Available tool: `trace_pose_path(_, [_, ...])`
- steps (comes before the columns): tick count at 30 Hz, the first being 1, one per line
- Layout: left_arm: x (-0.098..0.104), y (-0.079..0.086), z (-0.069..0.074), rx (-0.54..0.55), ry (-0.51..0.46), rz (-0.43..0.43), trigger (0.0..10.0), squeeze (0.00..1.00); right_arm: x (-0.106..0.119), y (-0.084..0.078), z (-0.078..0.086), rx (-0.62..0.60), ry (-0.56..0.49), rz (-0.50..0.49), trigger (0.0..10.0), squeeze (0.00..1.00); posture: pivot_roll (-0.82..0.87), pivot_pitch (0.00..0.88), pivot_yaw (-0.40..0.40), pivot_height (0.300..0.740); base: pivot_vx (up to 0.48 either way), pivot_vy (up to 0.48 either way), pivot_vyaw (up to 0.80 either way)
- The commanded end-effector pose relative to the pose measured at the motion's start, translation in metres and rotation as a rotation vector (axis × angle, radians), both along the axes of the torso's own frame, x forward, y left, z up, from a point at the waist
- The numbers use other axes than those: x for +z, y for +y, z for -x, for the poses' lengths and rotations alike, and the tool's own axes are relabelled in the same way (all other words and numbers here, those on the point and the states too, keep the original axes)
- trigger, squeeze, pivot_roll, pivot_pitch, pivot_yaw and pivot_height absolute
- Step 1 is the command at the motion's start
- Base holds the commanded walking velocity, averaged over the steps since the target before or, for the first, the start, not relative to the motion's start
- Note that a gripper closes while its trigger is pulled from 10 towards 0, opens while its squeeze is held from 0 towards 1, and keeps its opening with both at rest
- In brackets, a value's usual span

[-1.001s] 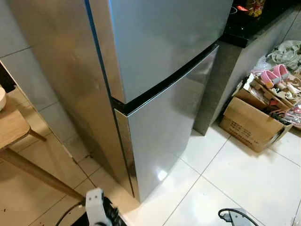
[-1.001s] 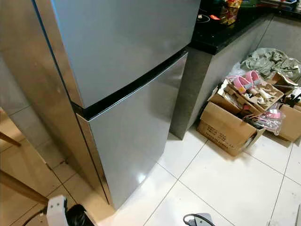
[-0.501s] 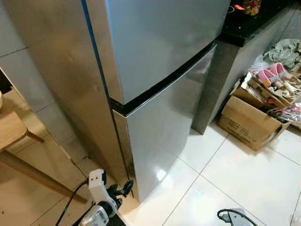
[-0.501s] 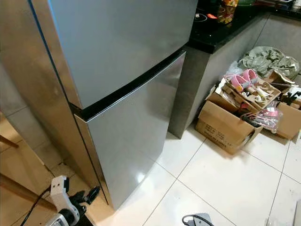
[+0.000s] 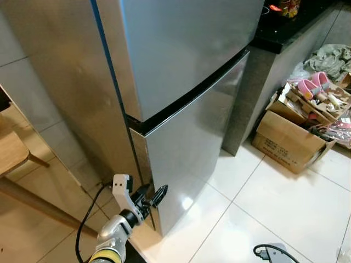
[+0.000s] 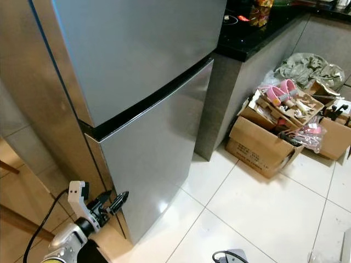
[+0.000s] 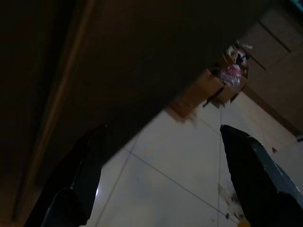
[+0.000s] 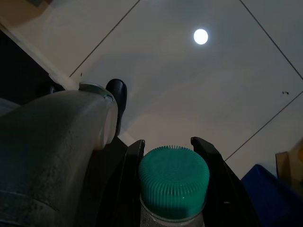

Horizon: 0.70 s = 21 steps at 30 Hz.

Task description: Restocking fridge

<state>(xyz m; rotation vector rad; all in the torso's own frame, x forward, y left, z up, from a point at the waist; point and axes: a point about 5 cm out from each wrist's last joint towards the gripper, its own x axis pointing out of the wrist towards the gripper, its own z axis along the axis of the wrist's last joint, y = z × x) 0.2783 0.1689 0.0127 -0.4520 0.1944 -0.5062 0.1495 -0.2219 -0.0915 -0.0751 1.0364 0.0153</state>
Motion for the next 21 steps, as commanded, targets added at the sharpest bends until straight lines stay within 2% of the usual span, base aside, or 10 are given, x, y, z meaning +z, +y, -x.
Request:
trace_pose_path(1, [0.006, -0.006, -0.004, -0.029, -0.045, 0.005, 10.0, 0.0, -0.002, 0.0, 0.005, -0.002, 0.019, 0.001, 10.0, 0.0, -0.03, 0.089, -0.018, 0.74, 0.0, 0.0, 0.0])
trace_pose_path(4, [0.027, -0.01, -0.017, -0.049, -0.163, 0.001, 10.0, 0.0, -0.002, 0.0, 0.006, -0.004, 0.019, 0.001, 10.0, 0.0, -0.03, 0.089, -0.019, 0.74, 0.0, 0.0, 0.0])
trace_pose_path(8, [0.037, -0.011, -0.024, -0.051, -0.215, 0.008, 10.0, 0.0, -0.002, 0.0, 0.006, -0.004, 0.02, 0.001, 10.0, 0.0, -0.03, 0.089, -0.019, 0.74, 0.0, 0.0, 0.0])
trace_pose_path(12, [0.06, -0.019, -0.036, -0.1, -0.321, 0.017, 10.0, 0.0, -0.002, 0.0, 0.006, -0.005, 0.019, 0.001, 10.0, 0.0, -0.03, 0.091, -0.019, 0.74, 0.0, 0.0, 0.0])
trace_pose_path(16, [0.073, -0.026, -0.04, -0.154, -0.375, 0.032, 10.0, 0.0, -0.002, 0.0, 0.005, -0.005, 0.018, 0.0, 10.0, 0.0, -0.03, 0.09, -0.019, 0.74, 0.0, 0.0, 0.0])
trace_pose_path(21, [0.079, -0.039, -0.037, -0.26, -0.411, 0.052, 10.0, 0.0, -0.002, 0.001, 0.005, -0.005, 0.018, 0.0, 10.0, 0.0, -0.03, 0.092, -0.019, 0.74, 0.0, 0.0, 0.0])
